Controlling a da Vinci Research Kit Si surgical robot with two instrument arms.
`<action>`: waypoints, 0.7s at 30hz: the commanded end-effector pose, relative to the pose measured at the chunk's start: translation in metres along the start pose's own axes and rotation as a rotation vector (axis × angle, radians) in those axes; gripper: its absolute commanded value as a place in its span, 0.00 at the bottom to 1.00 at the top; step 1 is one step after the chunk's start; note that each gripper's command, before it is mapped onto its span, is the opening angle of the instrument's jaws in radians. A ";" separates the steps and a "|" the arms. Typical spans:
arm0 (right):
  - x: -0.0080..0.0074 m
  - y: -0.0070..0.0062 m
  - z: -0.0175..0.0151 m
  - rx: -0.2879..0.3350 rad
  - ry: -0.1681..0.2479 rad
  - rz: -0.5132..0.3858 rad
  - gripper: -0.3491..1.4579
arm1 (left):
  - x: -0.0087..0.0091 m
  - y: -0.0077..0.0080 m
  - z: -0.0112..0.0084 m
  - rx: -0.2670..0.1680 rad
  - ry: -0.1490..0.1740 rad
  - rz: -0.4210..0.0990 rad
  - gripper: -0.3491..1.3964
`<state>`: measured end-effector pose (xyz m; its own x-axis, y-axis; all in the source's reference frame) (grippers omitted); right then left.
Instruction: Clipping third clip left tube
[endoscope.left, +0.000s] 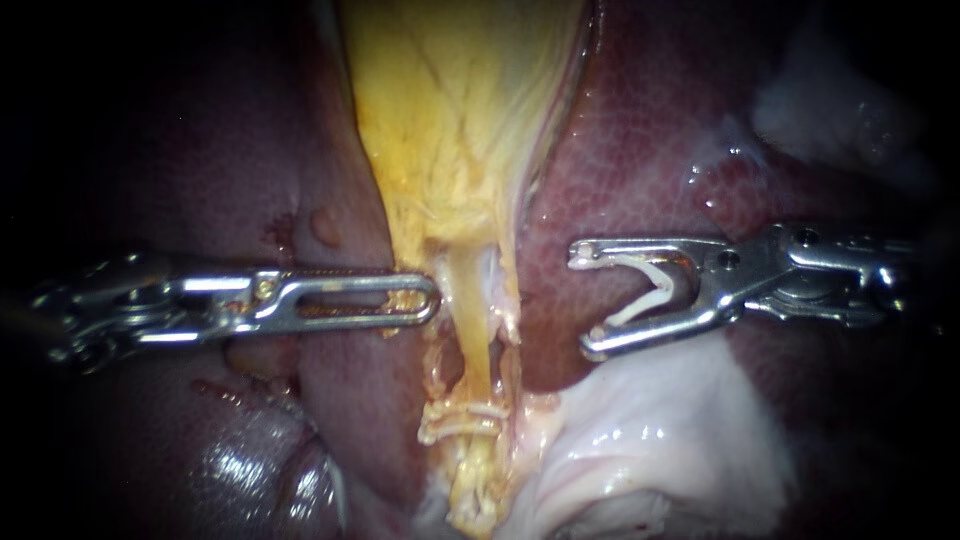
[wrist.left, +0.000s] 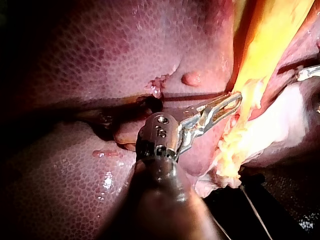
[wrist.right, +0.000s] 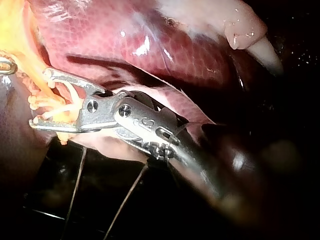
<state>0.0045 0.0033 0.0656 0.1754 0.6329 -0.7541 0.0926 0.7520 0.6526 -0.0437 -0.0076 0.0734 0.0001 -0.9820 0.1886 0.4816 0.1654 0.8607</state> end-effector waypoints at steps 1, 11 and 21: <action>0.0001 0.0000 0.0000 0.000 0.000 0.000 0.52 | 0.0000 -0.0001 -0.0001 0.000 0.000 0.000 0.00; -0.0005 0.0001 0.0006 -0.006 0.001 -0.004 0.52 | -0.0032 -0.0008 -0.0057 -0.005 -0.013 -0.017 0.00; -0.0047 0.0004 0.0049 0.023 0.010 -0.020 0.52 | -0.0038 -0.0005 -0.0076 -0.010 -0.023 -0.021 0.00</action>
<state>0.0088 -0.0007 0.0703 0.1633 0.6206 -0.7669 0.1222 0.7587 0.6399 -0.0373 -0.0046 0.0687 -0.0293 -0.9830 0.1814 0.4903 0.1440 0.8596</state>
